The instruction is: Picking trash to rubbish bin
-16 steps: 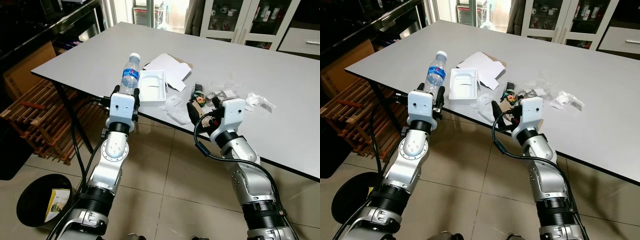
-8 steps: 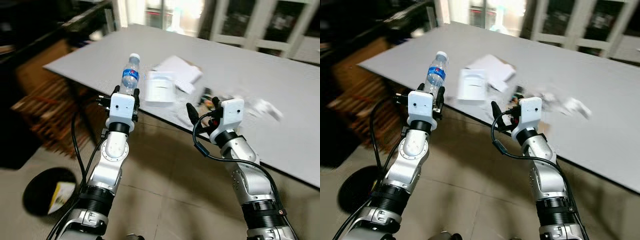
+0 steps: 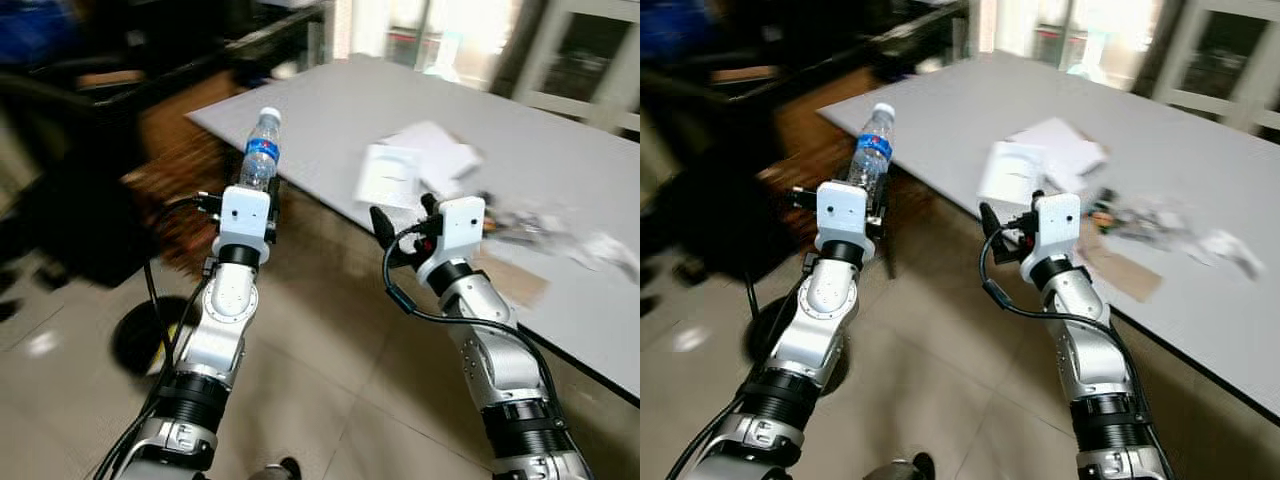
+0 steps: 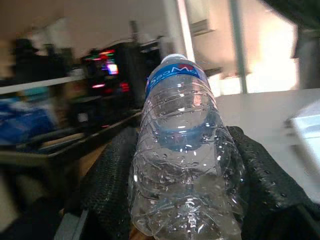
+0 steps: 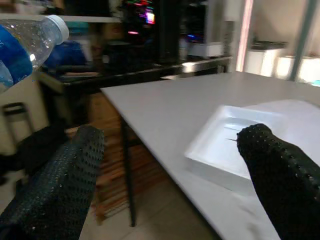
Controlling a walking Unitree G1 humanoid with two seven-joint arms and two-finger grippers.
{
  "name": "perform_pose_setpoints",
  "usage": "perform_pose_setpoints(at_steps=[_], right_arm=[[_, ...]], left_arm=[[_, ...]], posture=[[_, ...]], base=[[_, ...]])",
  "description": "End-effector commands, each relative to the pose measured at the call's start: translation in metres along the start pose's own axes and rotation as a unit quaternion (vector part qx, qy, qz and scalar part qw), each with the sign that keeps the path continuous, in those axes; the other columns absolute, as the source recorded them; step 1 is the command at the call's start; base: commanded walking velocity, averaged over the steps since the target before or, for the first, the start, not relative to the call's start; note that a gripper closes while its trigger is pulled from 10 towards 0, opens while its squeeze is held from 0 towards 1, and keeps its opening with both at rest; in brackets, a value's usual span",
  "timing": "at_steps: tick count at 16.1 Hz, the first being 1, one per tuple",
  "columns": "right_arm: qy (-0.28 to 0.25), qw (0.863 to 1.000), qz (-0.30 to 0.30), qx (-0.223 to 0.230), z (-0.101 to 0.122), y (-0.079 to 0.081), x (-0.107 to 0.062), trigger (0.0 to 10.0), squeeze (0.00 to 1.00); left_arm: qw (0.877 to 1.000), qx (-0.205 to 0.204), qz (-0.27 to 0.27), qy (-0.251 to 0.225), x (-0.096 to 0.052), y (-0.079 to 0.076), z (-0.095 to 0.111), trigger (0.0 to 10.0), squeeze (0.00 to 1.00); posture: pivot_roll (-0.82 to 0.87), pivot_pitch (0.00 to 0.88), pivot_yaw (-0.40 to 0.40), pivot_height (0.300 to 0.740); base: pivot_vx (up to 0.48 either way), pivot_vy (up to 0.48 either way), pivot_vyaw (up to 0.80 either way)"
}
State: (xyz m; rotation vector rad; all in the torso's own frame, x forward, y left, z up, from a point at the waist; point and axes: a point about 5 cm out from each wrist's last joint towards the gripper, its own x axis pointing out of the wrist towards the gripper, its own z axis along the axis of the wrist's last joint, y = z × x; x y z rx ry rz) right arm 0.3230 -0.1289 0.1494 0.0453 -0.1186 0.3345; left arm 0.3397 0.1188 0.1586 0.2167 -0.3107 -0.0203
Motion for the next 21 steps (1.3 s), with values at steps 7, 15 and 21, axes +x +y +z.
perform_pose_setpoints(at_steps=[7, 15, 21], right_arm=[[0.004, 1.000, 0.003, -0.003, -0.0014, 0.0029, 0.0005, 10.0, 0.00], [0.006, 1.000, 0.002, -0.002, -0.0017, 0.0021, 0.0001, 10.0, 0.00], [0.005, 1.000, 0.002, 0.008, -0.0016, 0.0036, 0.0012, 10.0, 0.00]], left_arm=[[1.000, 0.004, -0.001, 0.005, -0.0003, -0.0014, -0.0009, 10.0, 0.00], [1.000, 0.004, 0.000, 0.010, -0.0006, -0.0018, -0.0021, 10.0, 0.00], [1.000, 0.004, -0.017, 0.023, -0.0016, -0.0064, -0.0064, 10.0, 0.00]], posture=[[-0.09, 0.037, 0.033, 0.740], [-0.09, 0.053, 0.030, 0.740], [-0.08, 0.055, 0.032, 0.740]], base=[[0.000, 0.000, 0.80], [0.000, 0.000, 0.80], [0.000, 0.000, 0.40]])
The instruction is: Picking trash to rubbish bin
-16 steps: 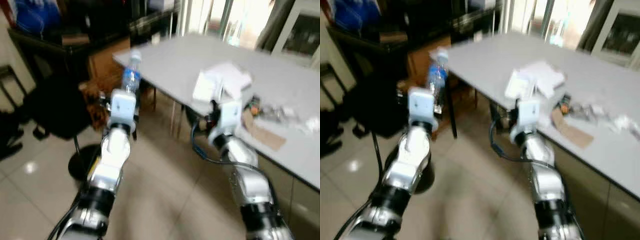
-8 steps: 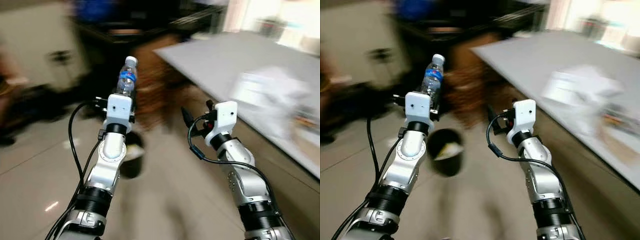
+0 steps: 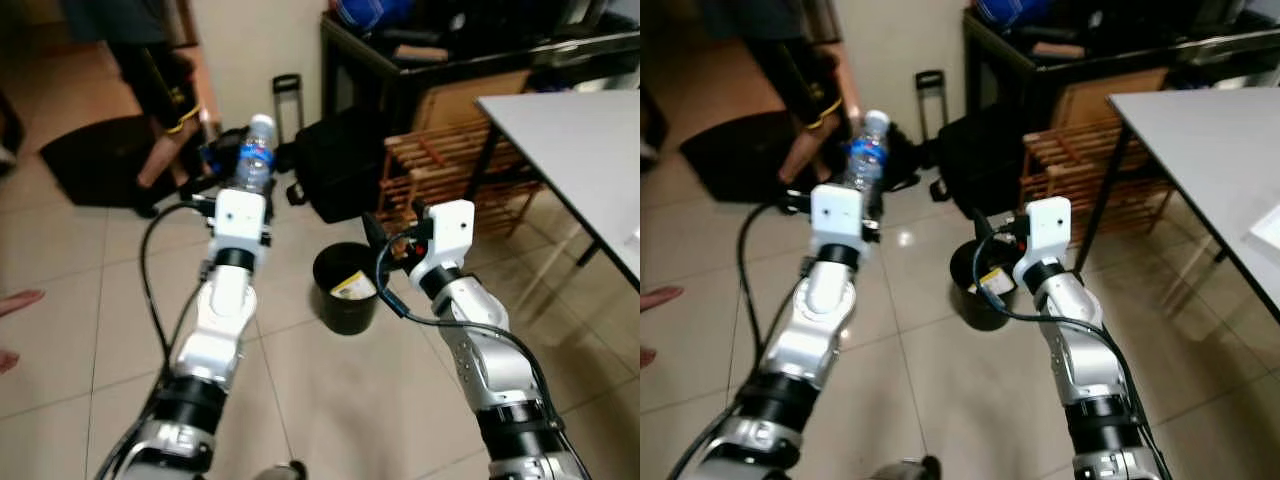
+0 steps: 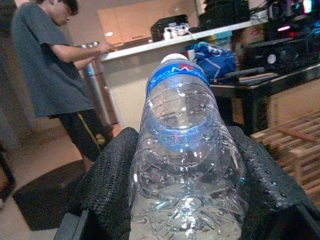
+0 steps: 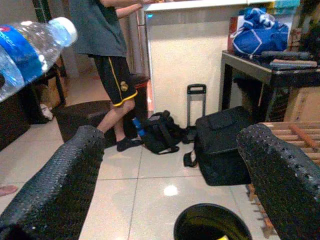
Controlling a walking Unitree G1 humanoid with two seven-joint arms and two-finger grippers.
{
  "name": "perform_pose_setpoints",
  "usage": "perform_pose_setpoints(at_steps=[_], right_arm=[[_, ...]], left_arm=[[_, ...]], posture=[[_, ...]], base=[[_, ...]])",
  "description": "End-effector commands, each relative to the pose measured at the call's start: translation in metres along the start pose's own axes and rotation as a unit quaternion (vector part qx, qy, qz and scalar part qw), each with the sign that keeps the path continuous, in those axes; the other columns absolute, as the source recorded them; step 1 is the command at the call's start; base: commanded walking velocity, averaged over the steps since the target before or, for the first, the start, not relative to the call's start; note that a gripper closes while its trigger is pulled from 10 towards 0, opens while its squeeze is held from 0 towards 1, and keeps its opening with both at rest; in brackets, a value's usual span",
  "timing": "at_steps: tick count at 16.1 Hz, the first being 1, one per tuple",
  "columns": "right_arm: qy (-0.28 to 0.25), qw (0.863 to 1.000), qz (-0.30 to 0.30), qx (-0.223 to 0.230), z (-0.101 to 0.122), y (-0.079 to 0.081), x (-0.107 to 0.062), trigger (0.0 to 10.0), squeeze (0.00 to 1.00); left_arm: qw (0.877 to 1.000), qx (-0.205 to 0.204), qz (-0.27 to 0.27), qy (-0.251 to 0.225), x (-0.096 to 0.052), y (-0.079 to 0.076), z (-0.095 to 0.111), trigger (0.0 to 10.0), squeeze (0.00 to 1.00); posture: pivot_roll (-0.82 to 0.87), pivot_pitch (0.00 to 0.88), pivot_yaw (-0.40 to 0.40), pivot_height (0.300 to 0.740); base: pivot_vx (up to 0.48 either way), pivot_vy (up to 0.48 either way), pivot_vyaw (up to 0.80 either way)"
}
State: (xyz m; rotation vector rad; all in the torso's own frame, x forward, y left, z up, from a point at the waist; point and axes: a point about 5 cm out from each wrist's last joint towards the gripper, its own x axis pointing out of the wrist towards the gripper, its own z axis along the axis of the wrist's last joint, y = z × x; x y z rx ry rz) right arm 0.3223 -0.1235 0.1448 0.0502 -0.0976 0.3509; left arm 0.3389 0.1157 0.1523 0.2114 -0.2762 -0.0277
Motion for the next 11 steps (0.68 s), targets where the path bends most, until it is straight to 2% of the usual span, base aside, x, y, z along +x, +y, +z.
perform_pose_setpoints(at_steps=[1, 8, 11], right_arm=[[-0.005, 1.000, -0.006, 0.004, 0.0032, -0.0014, 0.0007, 10.0, 0.00], [0.001, 1.000, -0.006, 0.004, 0.0010, -0.0011, -0.0001, 10.0, 0.00], [0.004, 1.000, -0.004, 0.003, 0.0002, -0.0004, -0.0003, 10.0, 0.00]], left_arm=[[1.000, 0.007, -0.012, 0.011, 0.0005, -0.0026, -0.0027, 10.0, 0.00], [0.999, -0.006, -0.005, 0.032, 0.0000, -0.0008, -0.0083, 10.0, 0.00], [0.999, -0.007, -0.006, 0.037, -0.0005, -0.0011, -0.0092, 10.0, 0.00]], posture=[[-0.08, 0.055, 0.032, 0.740], [-0.09, 0.057, 0.035, 0.740], [-0.09, 0.054, 0.031, 0.740]], base=[[0.000, 0.000, 0.00], [0.000, 0.000, 0.00], [0.277, 0.000, 0.00]])
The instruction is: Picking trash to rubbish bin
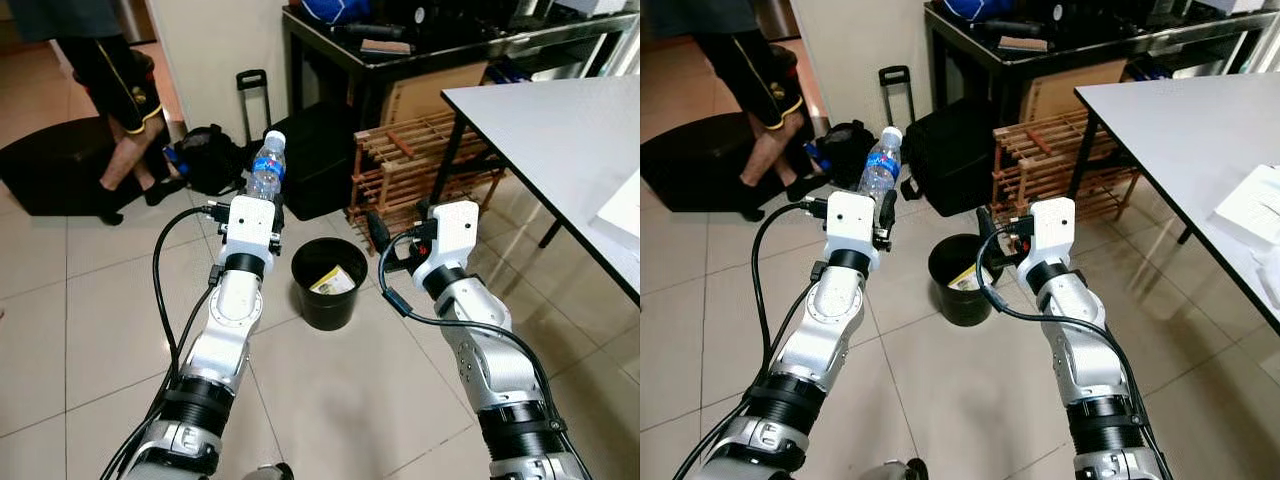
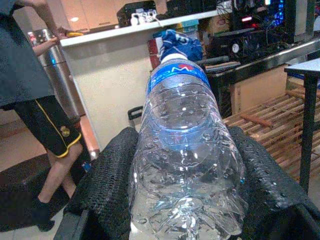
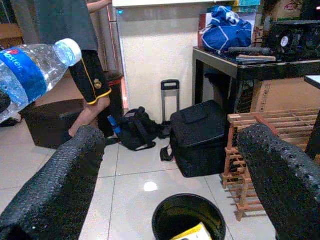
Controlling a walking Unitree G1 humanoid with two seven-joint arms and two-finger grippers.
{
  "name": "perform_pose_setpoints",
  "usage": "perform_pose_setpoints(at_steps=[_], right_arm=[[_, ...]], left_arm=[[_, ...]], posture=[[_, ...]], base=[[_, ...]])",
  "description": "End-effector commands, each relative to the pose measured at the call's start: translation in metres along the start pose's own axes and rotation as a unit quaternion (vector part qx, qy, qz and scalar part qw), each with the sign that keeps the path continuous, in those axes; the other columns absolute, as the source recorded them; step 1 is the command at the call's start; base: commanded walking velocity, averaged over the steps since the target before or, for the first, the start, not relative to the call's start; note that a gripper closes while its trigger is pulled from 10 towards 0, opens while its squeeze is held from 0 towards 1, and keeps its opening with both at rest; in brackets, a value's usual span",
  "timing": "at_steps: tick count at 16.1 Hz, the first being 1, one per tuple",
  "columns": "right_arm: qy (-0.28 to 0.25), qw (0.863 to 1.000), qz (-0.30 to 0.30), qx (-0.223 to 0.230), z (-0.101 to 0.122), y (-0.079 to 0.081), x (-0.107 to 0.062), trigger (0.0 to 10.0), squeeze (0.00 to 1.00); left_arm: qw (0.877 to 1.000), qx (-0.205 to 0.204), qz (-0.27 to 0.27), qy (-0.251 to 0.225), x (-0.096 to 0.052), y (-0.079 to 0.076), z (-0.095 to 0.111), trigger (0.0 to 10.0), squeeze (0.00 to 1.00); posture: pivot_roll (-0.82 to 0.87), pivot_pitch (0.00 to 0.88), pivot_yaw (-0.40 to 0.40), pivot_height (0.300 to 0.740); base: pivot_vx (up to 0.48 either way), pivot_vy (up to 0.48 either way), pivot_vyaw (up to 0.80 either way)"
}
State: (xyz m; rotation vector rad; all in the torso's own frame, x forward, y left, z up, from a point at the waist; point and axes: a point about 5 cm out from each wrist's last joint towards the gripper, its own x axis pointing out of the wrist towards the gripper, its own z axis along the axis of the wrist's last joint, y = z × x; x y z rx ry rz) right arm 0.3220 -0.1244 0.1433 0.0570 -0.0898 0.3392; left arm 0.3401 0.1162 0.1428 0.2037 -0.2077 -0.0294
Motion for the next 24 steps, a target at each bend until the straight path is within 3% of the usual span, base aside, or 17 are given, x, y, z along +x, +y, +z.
perform_pose_setpoints(at_steps=[1, 19, 24], right_arm=[[0.001, 1.000, 0.003, -0.001, 0.0014, 0.0008, 0.0007, 10.0, 0.00], [-0.002, 1.000, 0.010, -0.008, 0.0014, 0.0043, 0.0005, 10.0, 0.00], [-0.001, 1.000, 0.014, -0.008, 0.0009, 0.0063, 0.0009, 10.0, 0.00]], left_arm=[[1.000, -0.001, -0.001, 0.004, 0.0008, 0.0004, 0.0000, 10.0, 0.00], [1.000, 0.001, -0.005, 0.004, 0.0022, -0.0003, 0.0013, 10.0, 0.00], [1.000, -0.001, -0.003, 0.006, 0.0022, -0.0001, 0.0010, 10.0, 0.00]], posture=[[-0.09, 0.053, 0.031, 0.740], [-0.09, 0.058, 0.037, 0.740], [-0.08, 0.062, 0.031, 0.740]], base=[[0.296, 0.000, 0.00], [0.296, 0.000, 0.00], [0.291, 0.000, 0.55]])
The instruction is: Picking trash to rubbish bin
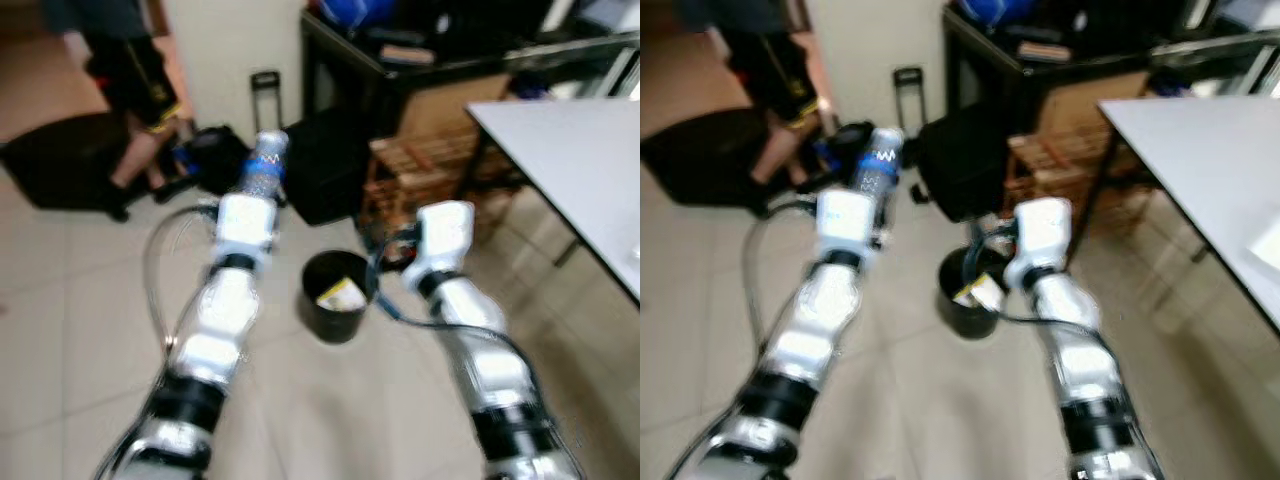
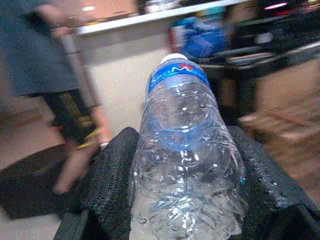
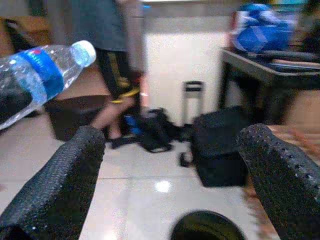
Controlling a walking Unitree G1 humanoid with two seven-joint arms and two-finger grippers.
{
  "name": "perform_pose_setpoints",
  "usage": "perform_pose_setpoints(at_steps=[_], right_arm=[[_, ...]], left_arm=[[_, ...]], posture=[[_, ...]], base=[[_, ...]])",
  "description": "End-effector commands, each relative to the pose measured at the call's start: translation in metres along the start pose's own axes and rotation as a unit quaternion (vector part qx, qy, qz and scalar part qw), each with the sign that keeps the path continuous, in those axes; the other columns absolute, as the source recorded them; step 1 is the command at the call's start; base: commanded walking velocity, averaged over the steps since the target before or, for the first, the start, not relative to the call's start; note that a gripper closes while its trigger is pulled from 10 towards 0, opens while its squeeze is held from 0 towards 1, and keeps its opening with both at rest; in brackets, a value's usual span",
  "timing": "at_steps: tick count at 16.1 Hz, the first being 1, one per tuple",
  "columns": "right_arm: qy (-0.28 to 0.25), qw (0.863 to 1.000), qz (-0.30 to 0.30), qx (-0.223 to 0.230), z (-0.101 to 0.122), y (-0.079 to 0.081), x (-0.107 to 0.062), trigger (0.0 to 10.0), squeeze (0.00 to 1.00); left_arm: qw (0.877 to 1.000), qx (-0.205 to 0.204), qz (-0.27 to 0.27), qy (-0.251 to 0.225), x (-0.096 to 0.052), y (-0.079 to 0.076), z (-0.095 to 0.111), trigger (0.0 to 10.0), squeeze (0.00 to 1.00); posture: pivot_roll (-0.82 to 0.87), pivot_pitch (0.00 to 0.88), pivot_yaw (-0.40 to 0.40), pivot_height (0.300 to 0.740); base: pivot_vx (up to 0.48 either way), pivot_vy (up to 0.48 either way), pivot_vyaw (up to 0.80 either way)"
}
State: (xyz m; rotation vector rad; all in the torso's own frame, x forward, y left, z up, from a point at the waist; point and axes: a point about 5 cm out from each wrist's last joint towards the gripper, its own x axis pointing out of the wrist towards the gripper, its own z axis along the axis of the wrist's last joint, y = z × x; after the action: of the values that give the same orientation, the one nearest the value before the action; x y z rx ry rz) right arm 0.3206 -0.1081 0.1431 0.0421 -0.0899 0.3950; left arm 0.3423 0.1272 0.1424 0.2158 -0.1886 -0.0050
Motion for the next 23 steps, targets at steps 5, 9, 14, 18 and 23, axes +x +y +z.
perform_pose_setpoints(at_steps=[5, 9, 14, 18, 23], right_arm=[[0.001, 1.000, -0.015, -0.001, 0.0014, -0.0093, -0.0033, 10.0, 0.00], [0.003, 1.000, -0.020, 0.008, 0.0006, -0.0098, -0.0031, 10.0, 0.00], [0.010, 1.000, -0.021, 0.005, -0.0009, -0.0095, -0.0024, 10.0, 0.00], [0.005, 1.000, -0.023, 0.002, -0.0003, -0.0099, -0.0033, 10.0, 0.00], [0.004, 1.000, -0.023, 0.006, -0.0007, -0.0092, -0.0029, 10.0, 0.00]], left_arm=[[1.000, -0.008, -0.011, -0.002, 0.0004, -0.0102, 0.0034, 10.0, 0.00], [1.000, -0.006, -0.011, 0.000, 0.0004, -0.0103, 0.0031, 10.0, 0.00], [1.000, -0.007, -0.010, 0.001, 0.0007, -0.0097, 0.0028, 10.0, 0.00], [1.000, -0.004, -0.008, 0.006, 0.0006, -0.0096, 0.0016, 10.0, 0.00], [1.000, -0.002, -0.006, 0.008, 0.0006, -0.0085, 0.0007, 10.0, 0.00]], posture=[[-0.09, 0.062, 0.031, 0.740], [-0.09, 0.064, 0.031, 0.740], [-0.09, 0.067, 0.032, 0.740], [-0.09, 0.065, 0.032, 0.740], [-0.08, 0.064, 0.032, 0.740]], base=[[0.291, 0.000, 0.00], [0.295, 0.000, 0.00], [0.295, 0.000, -0.80], [0.322, 0.000, 0.00], [0.342, 0.000, 0.00]])
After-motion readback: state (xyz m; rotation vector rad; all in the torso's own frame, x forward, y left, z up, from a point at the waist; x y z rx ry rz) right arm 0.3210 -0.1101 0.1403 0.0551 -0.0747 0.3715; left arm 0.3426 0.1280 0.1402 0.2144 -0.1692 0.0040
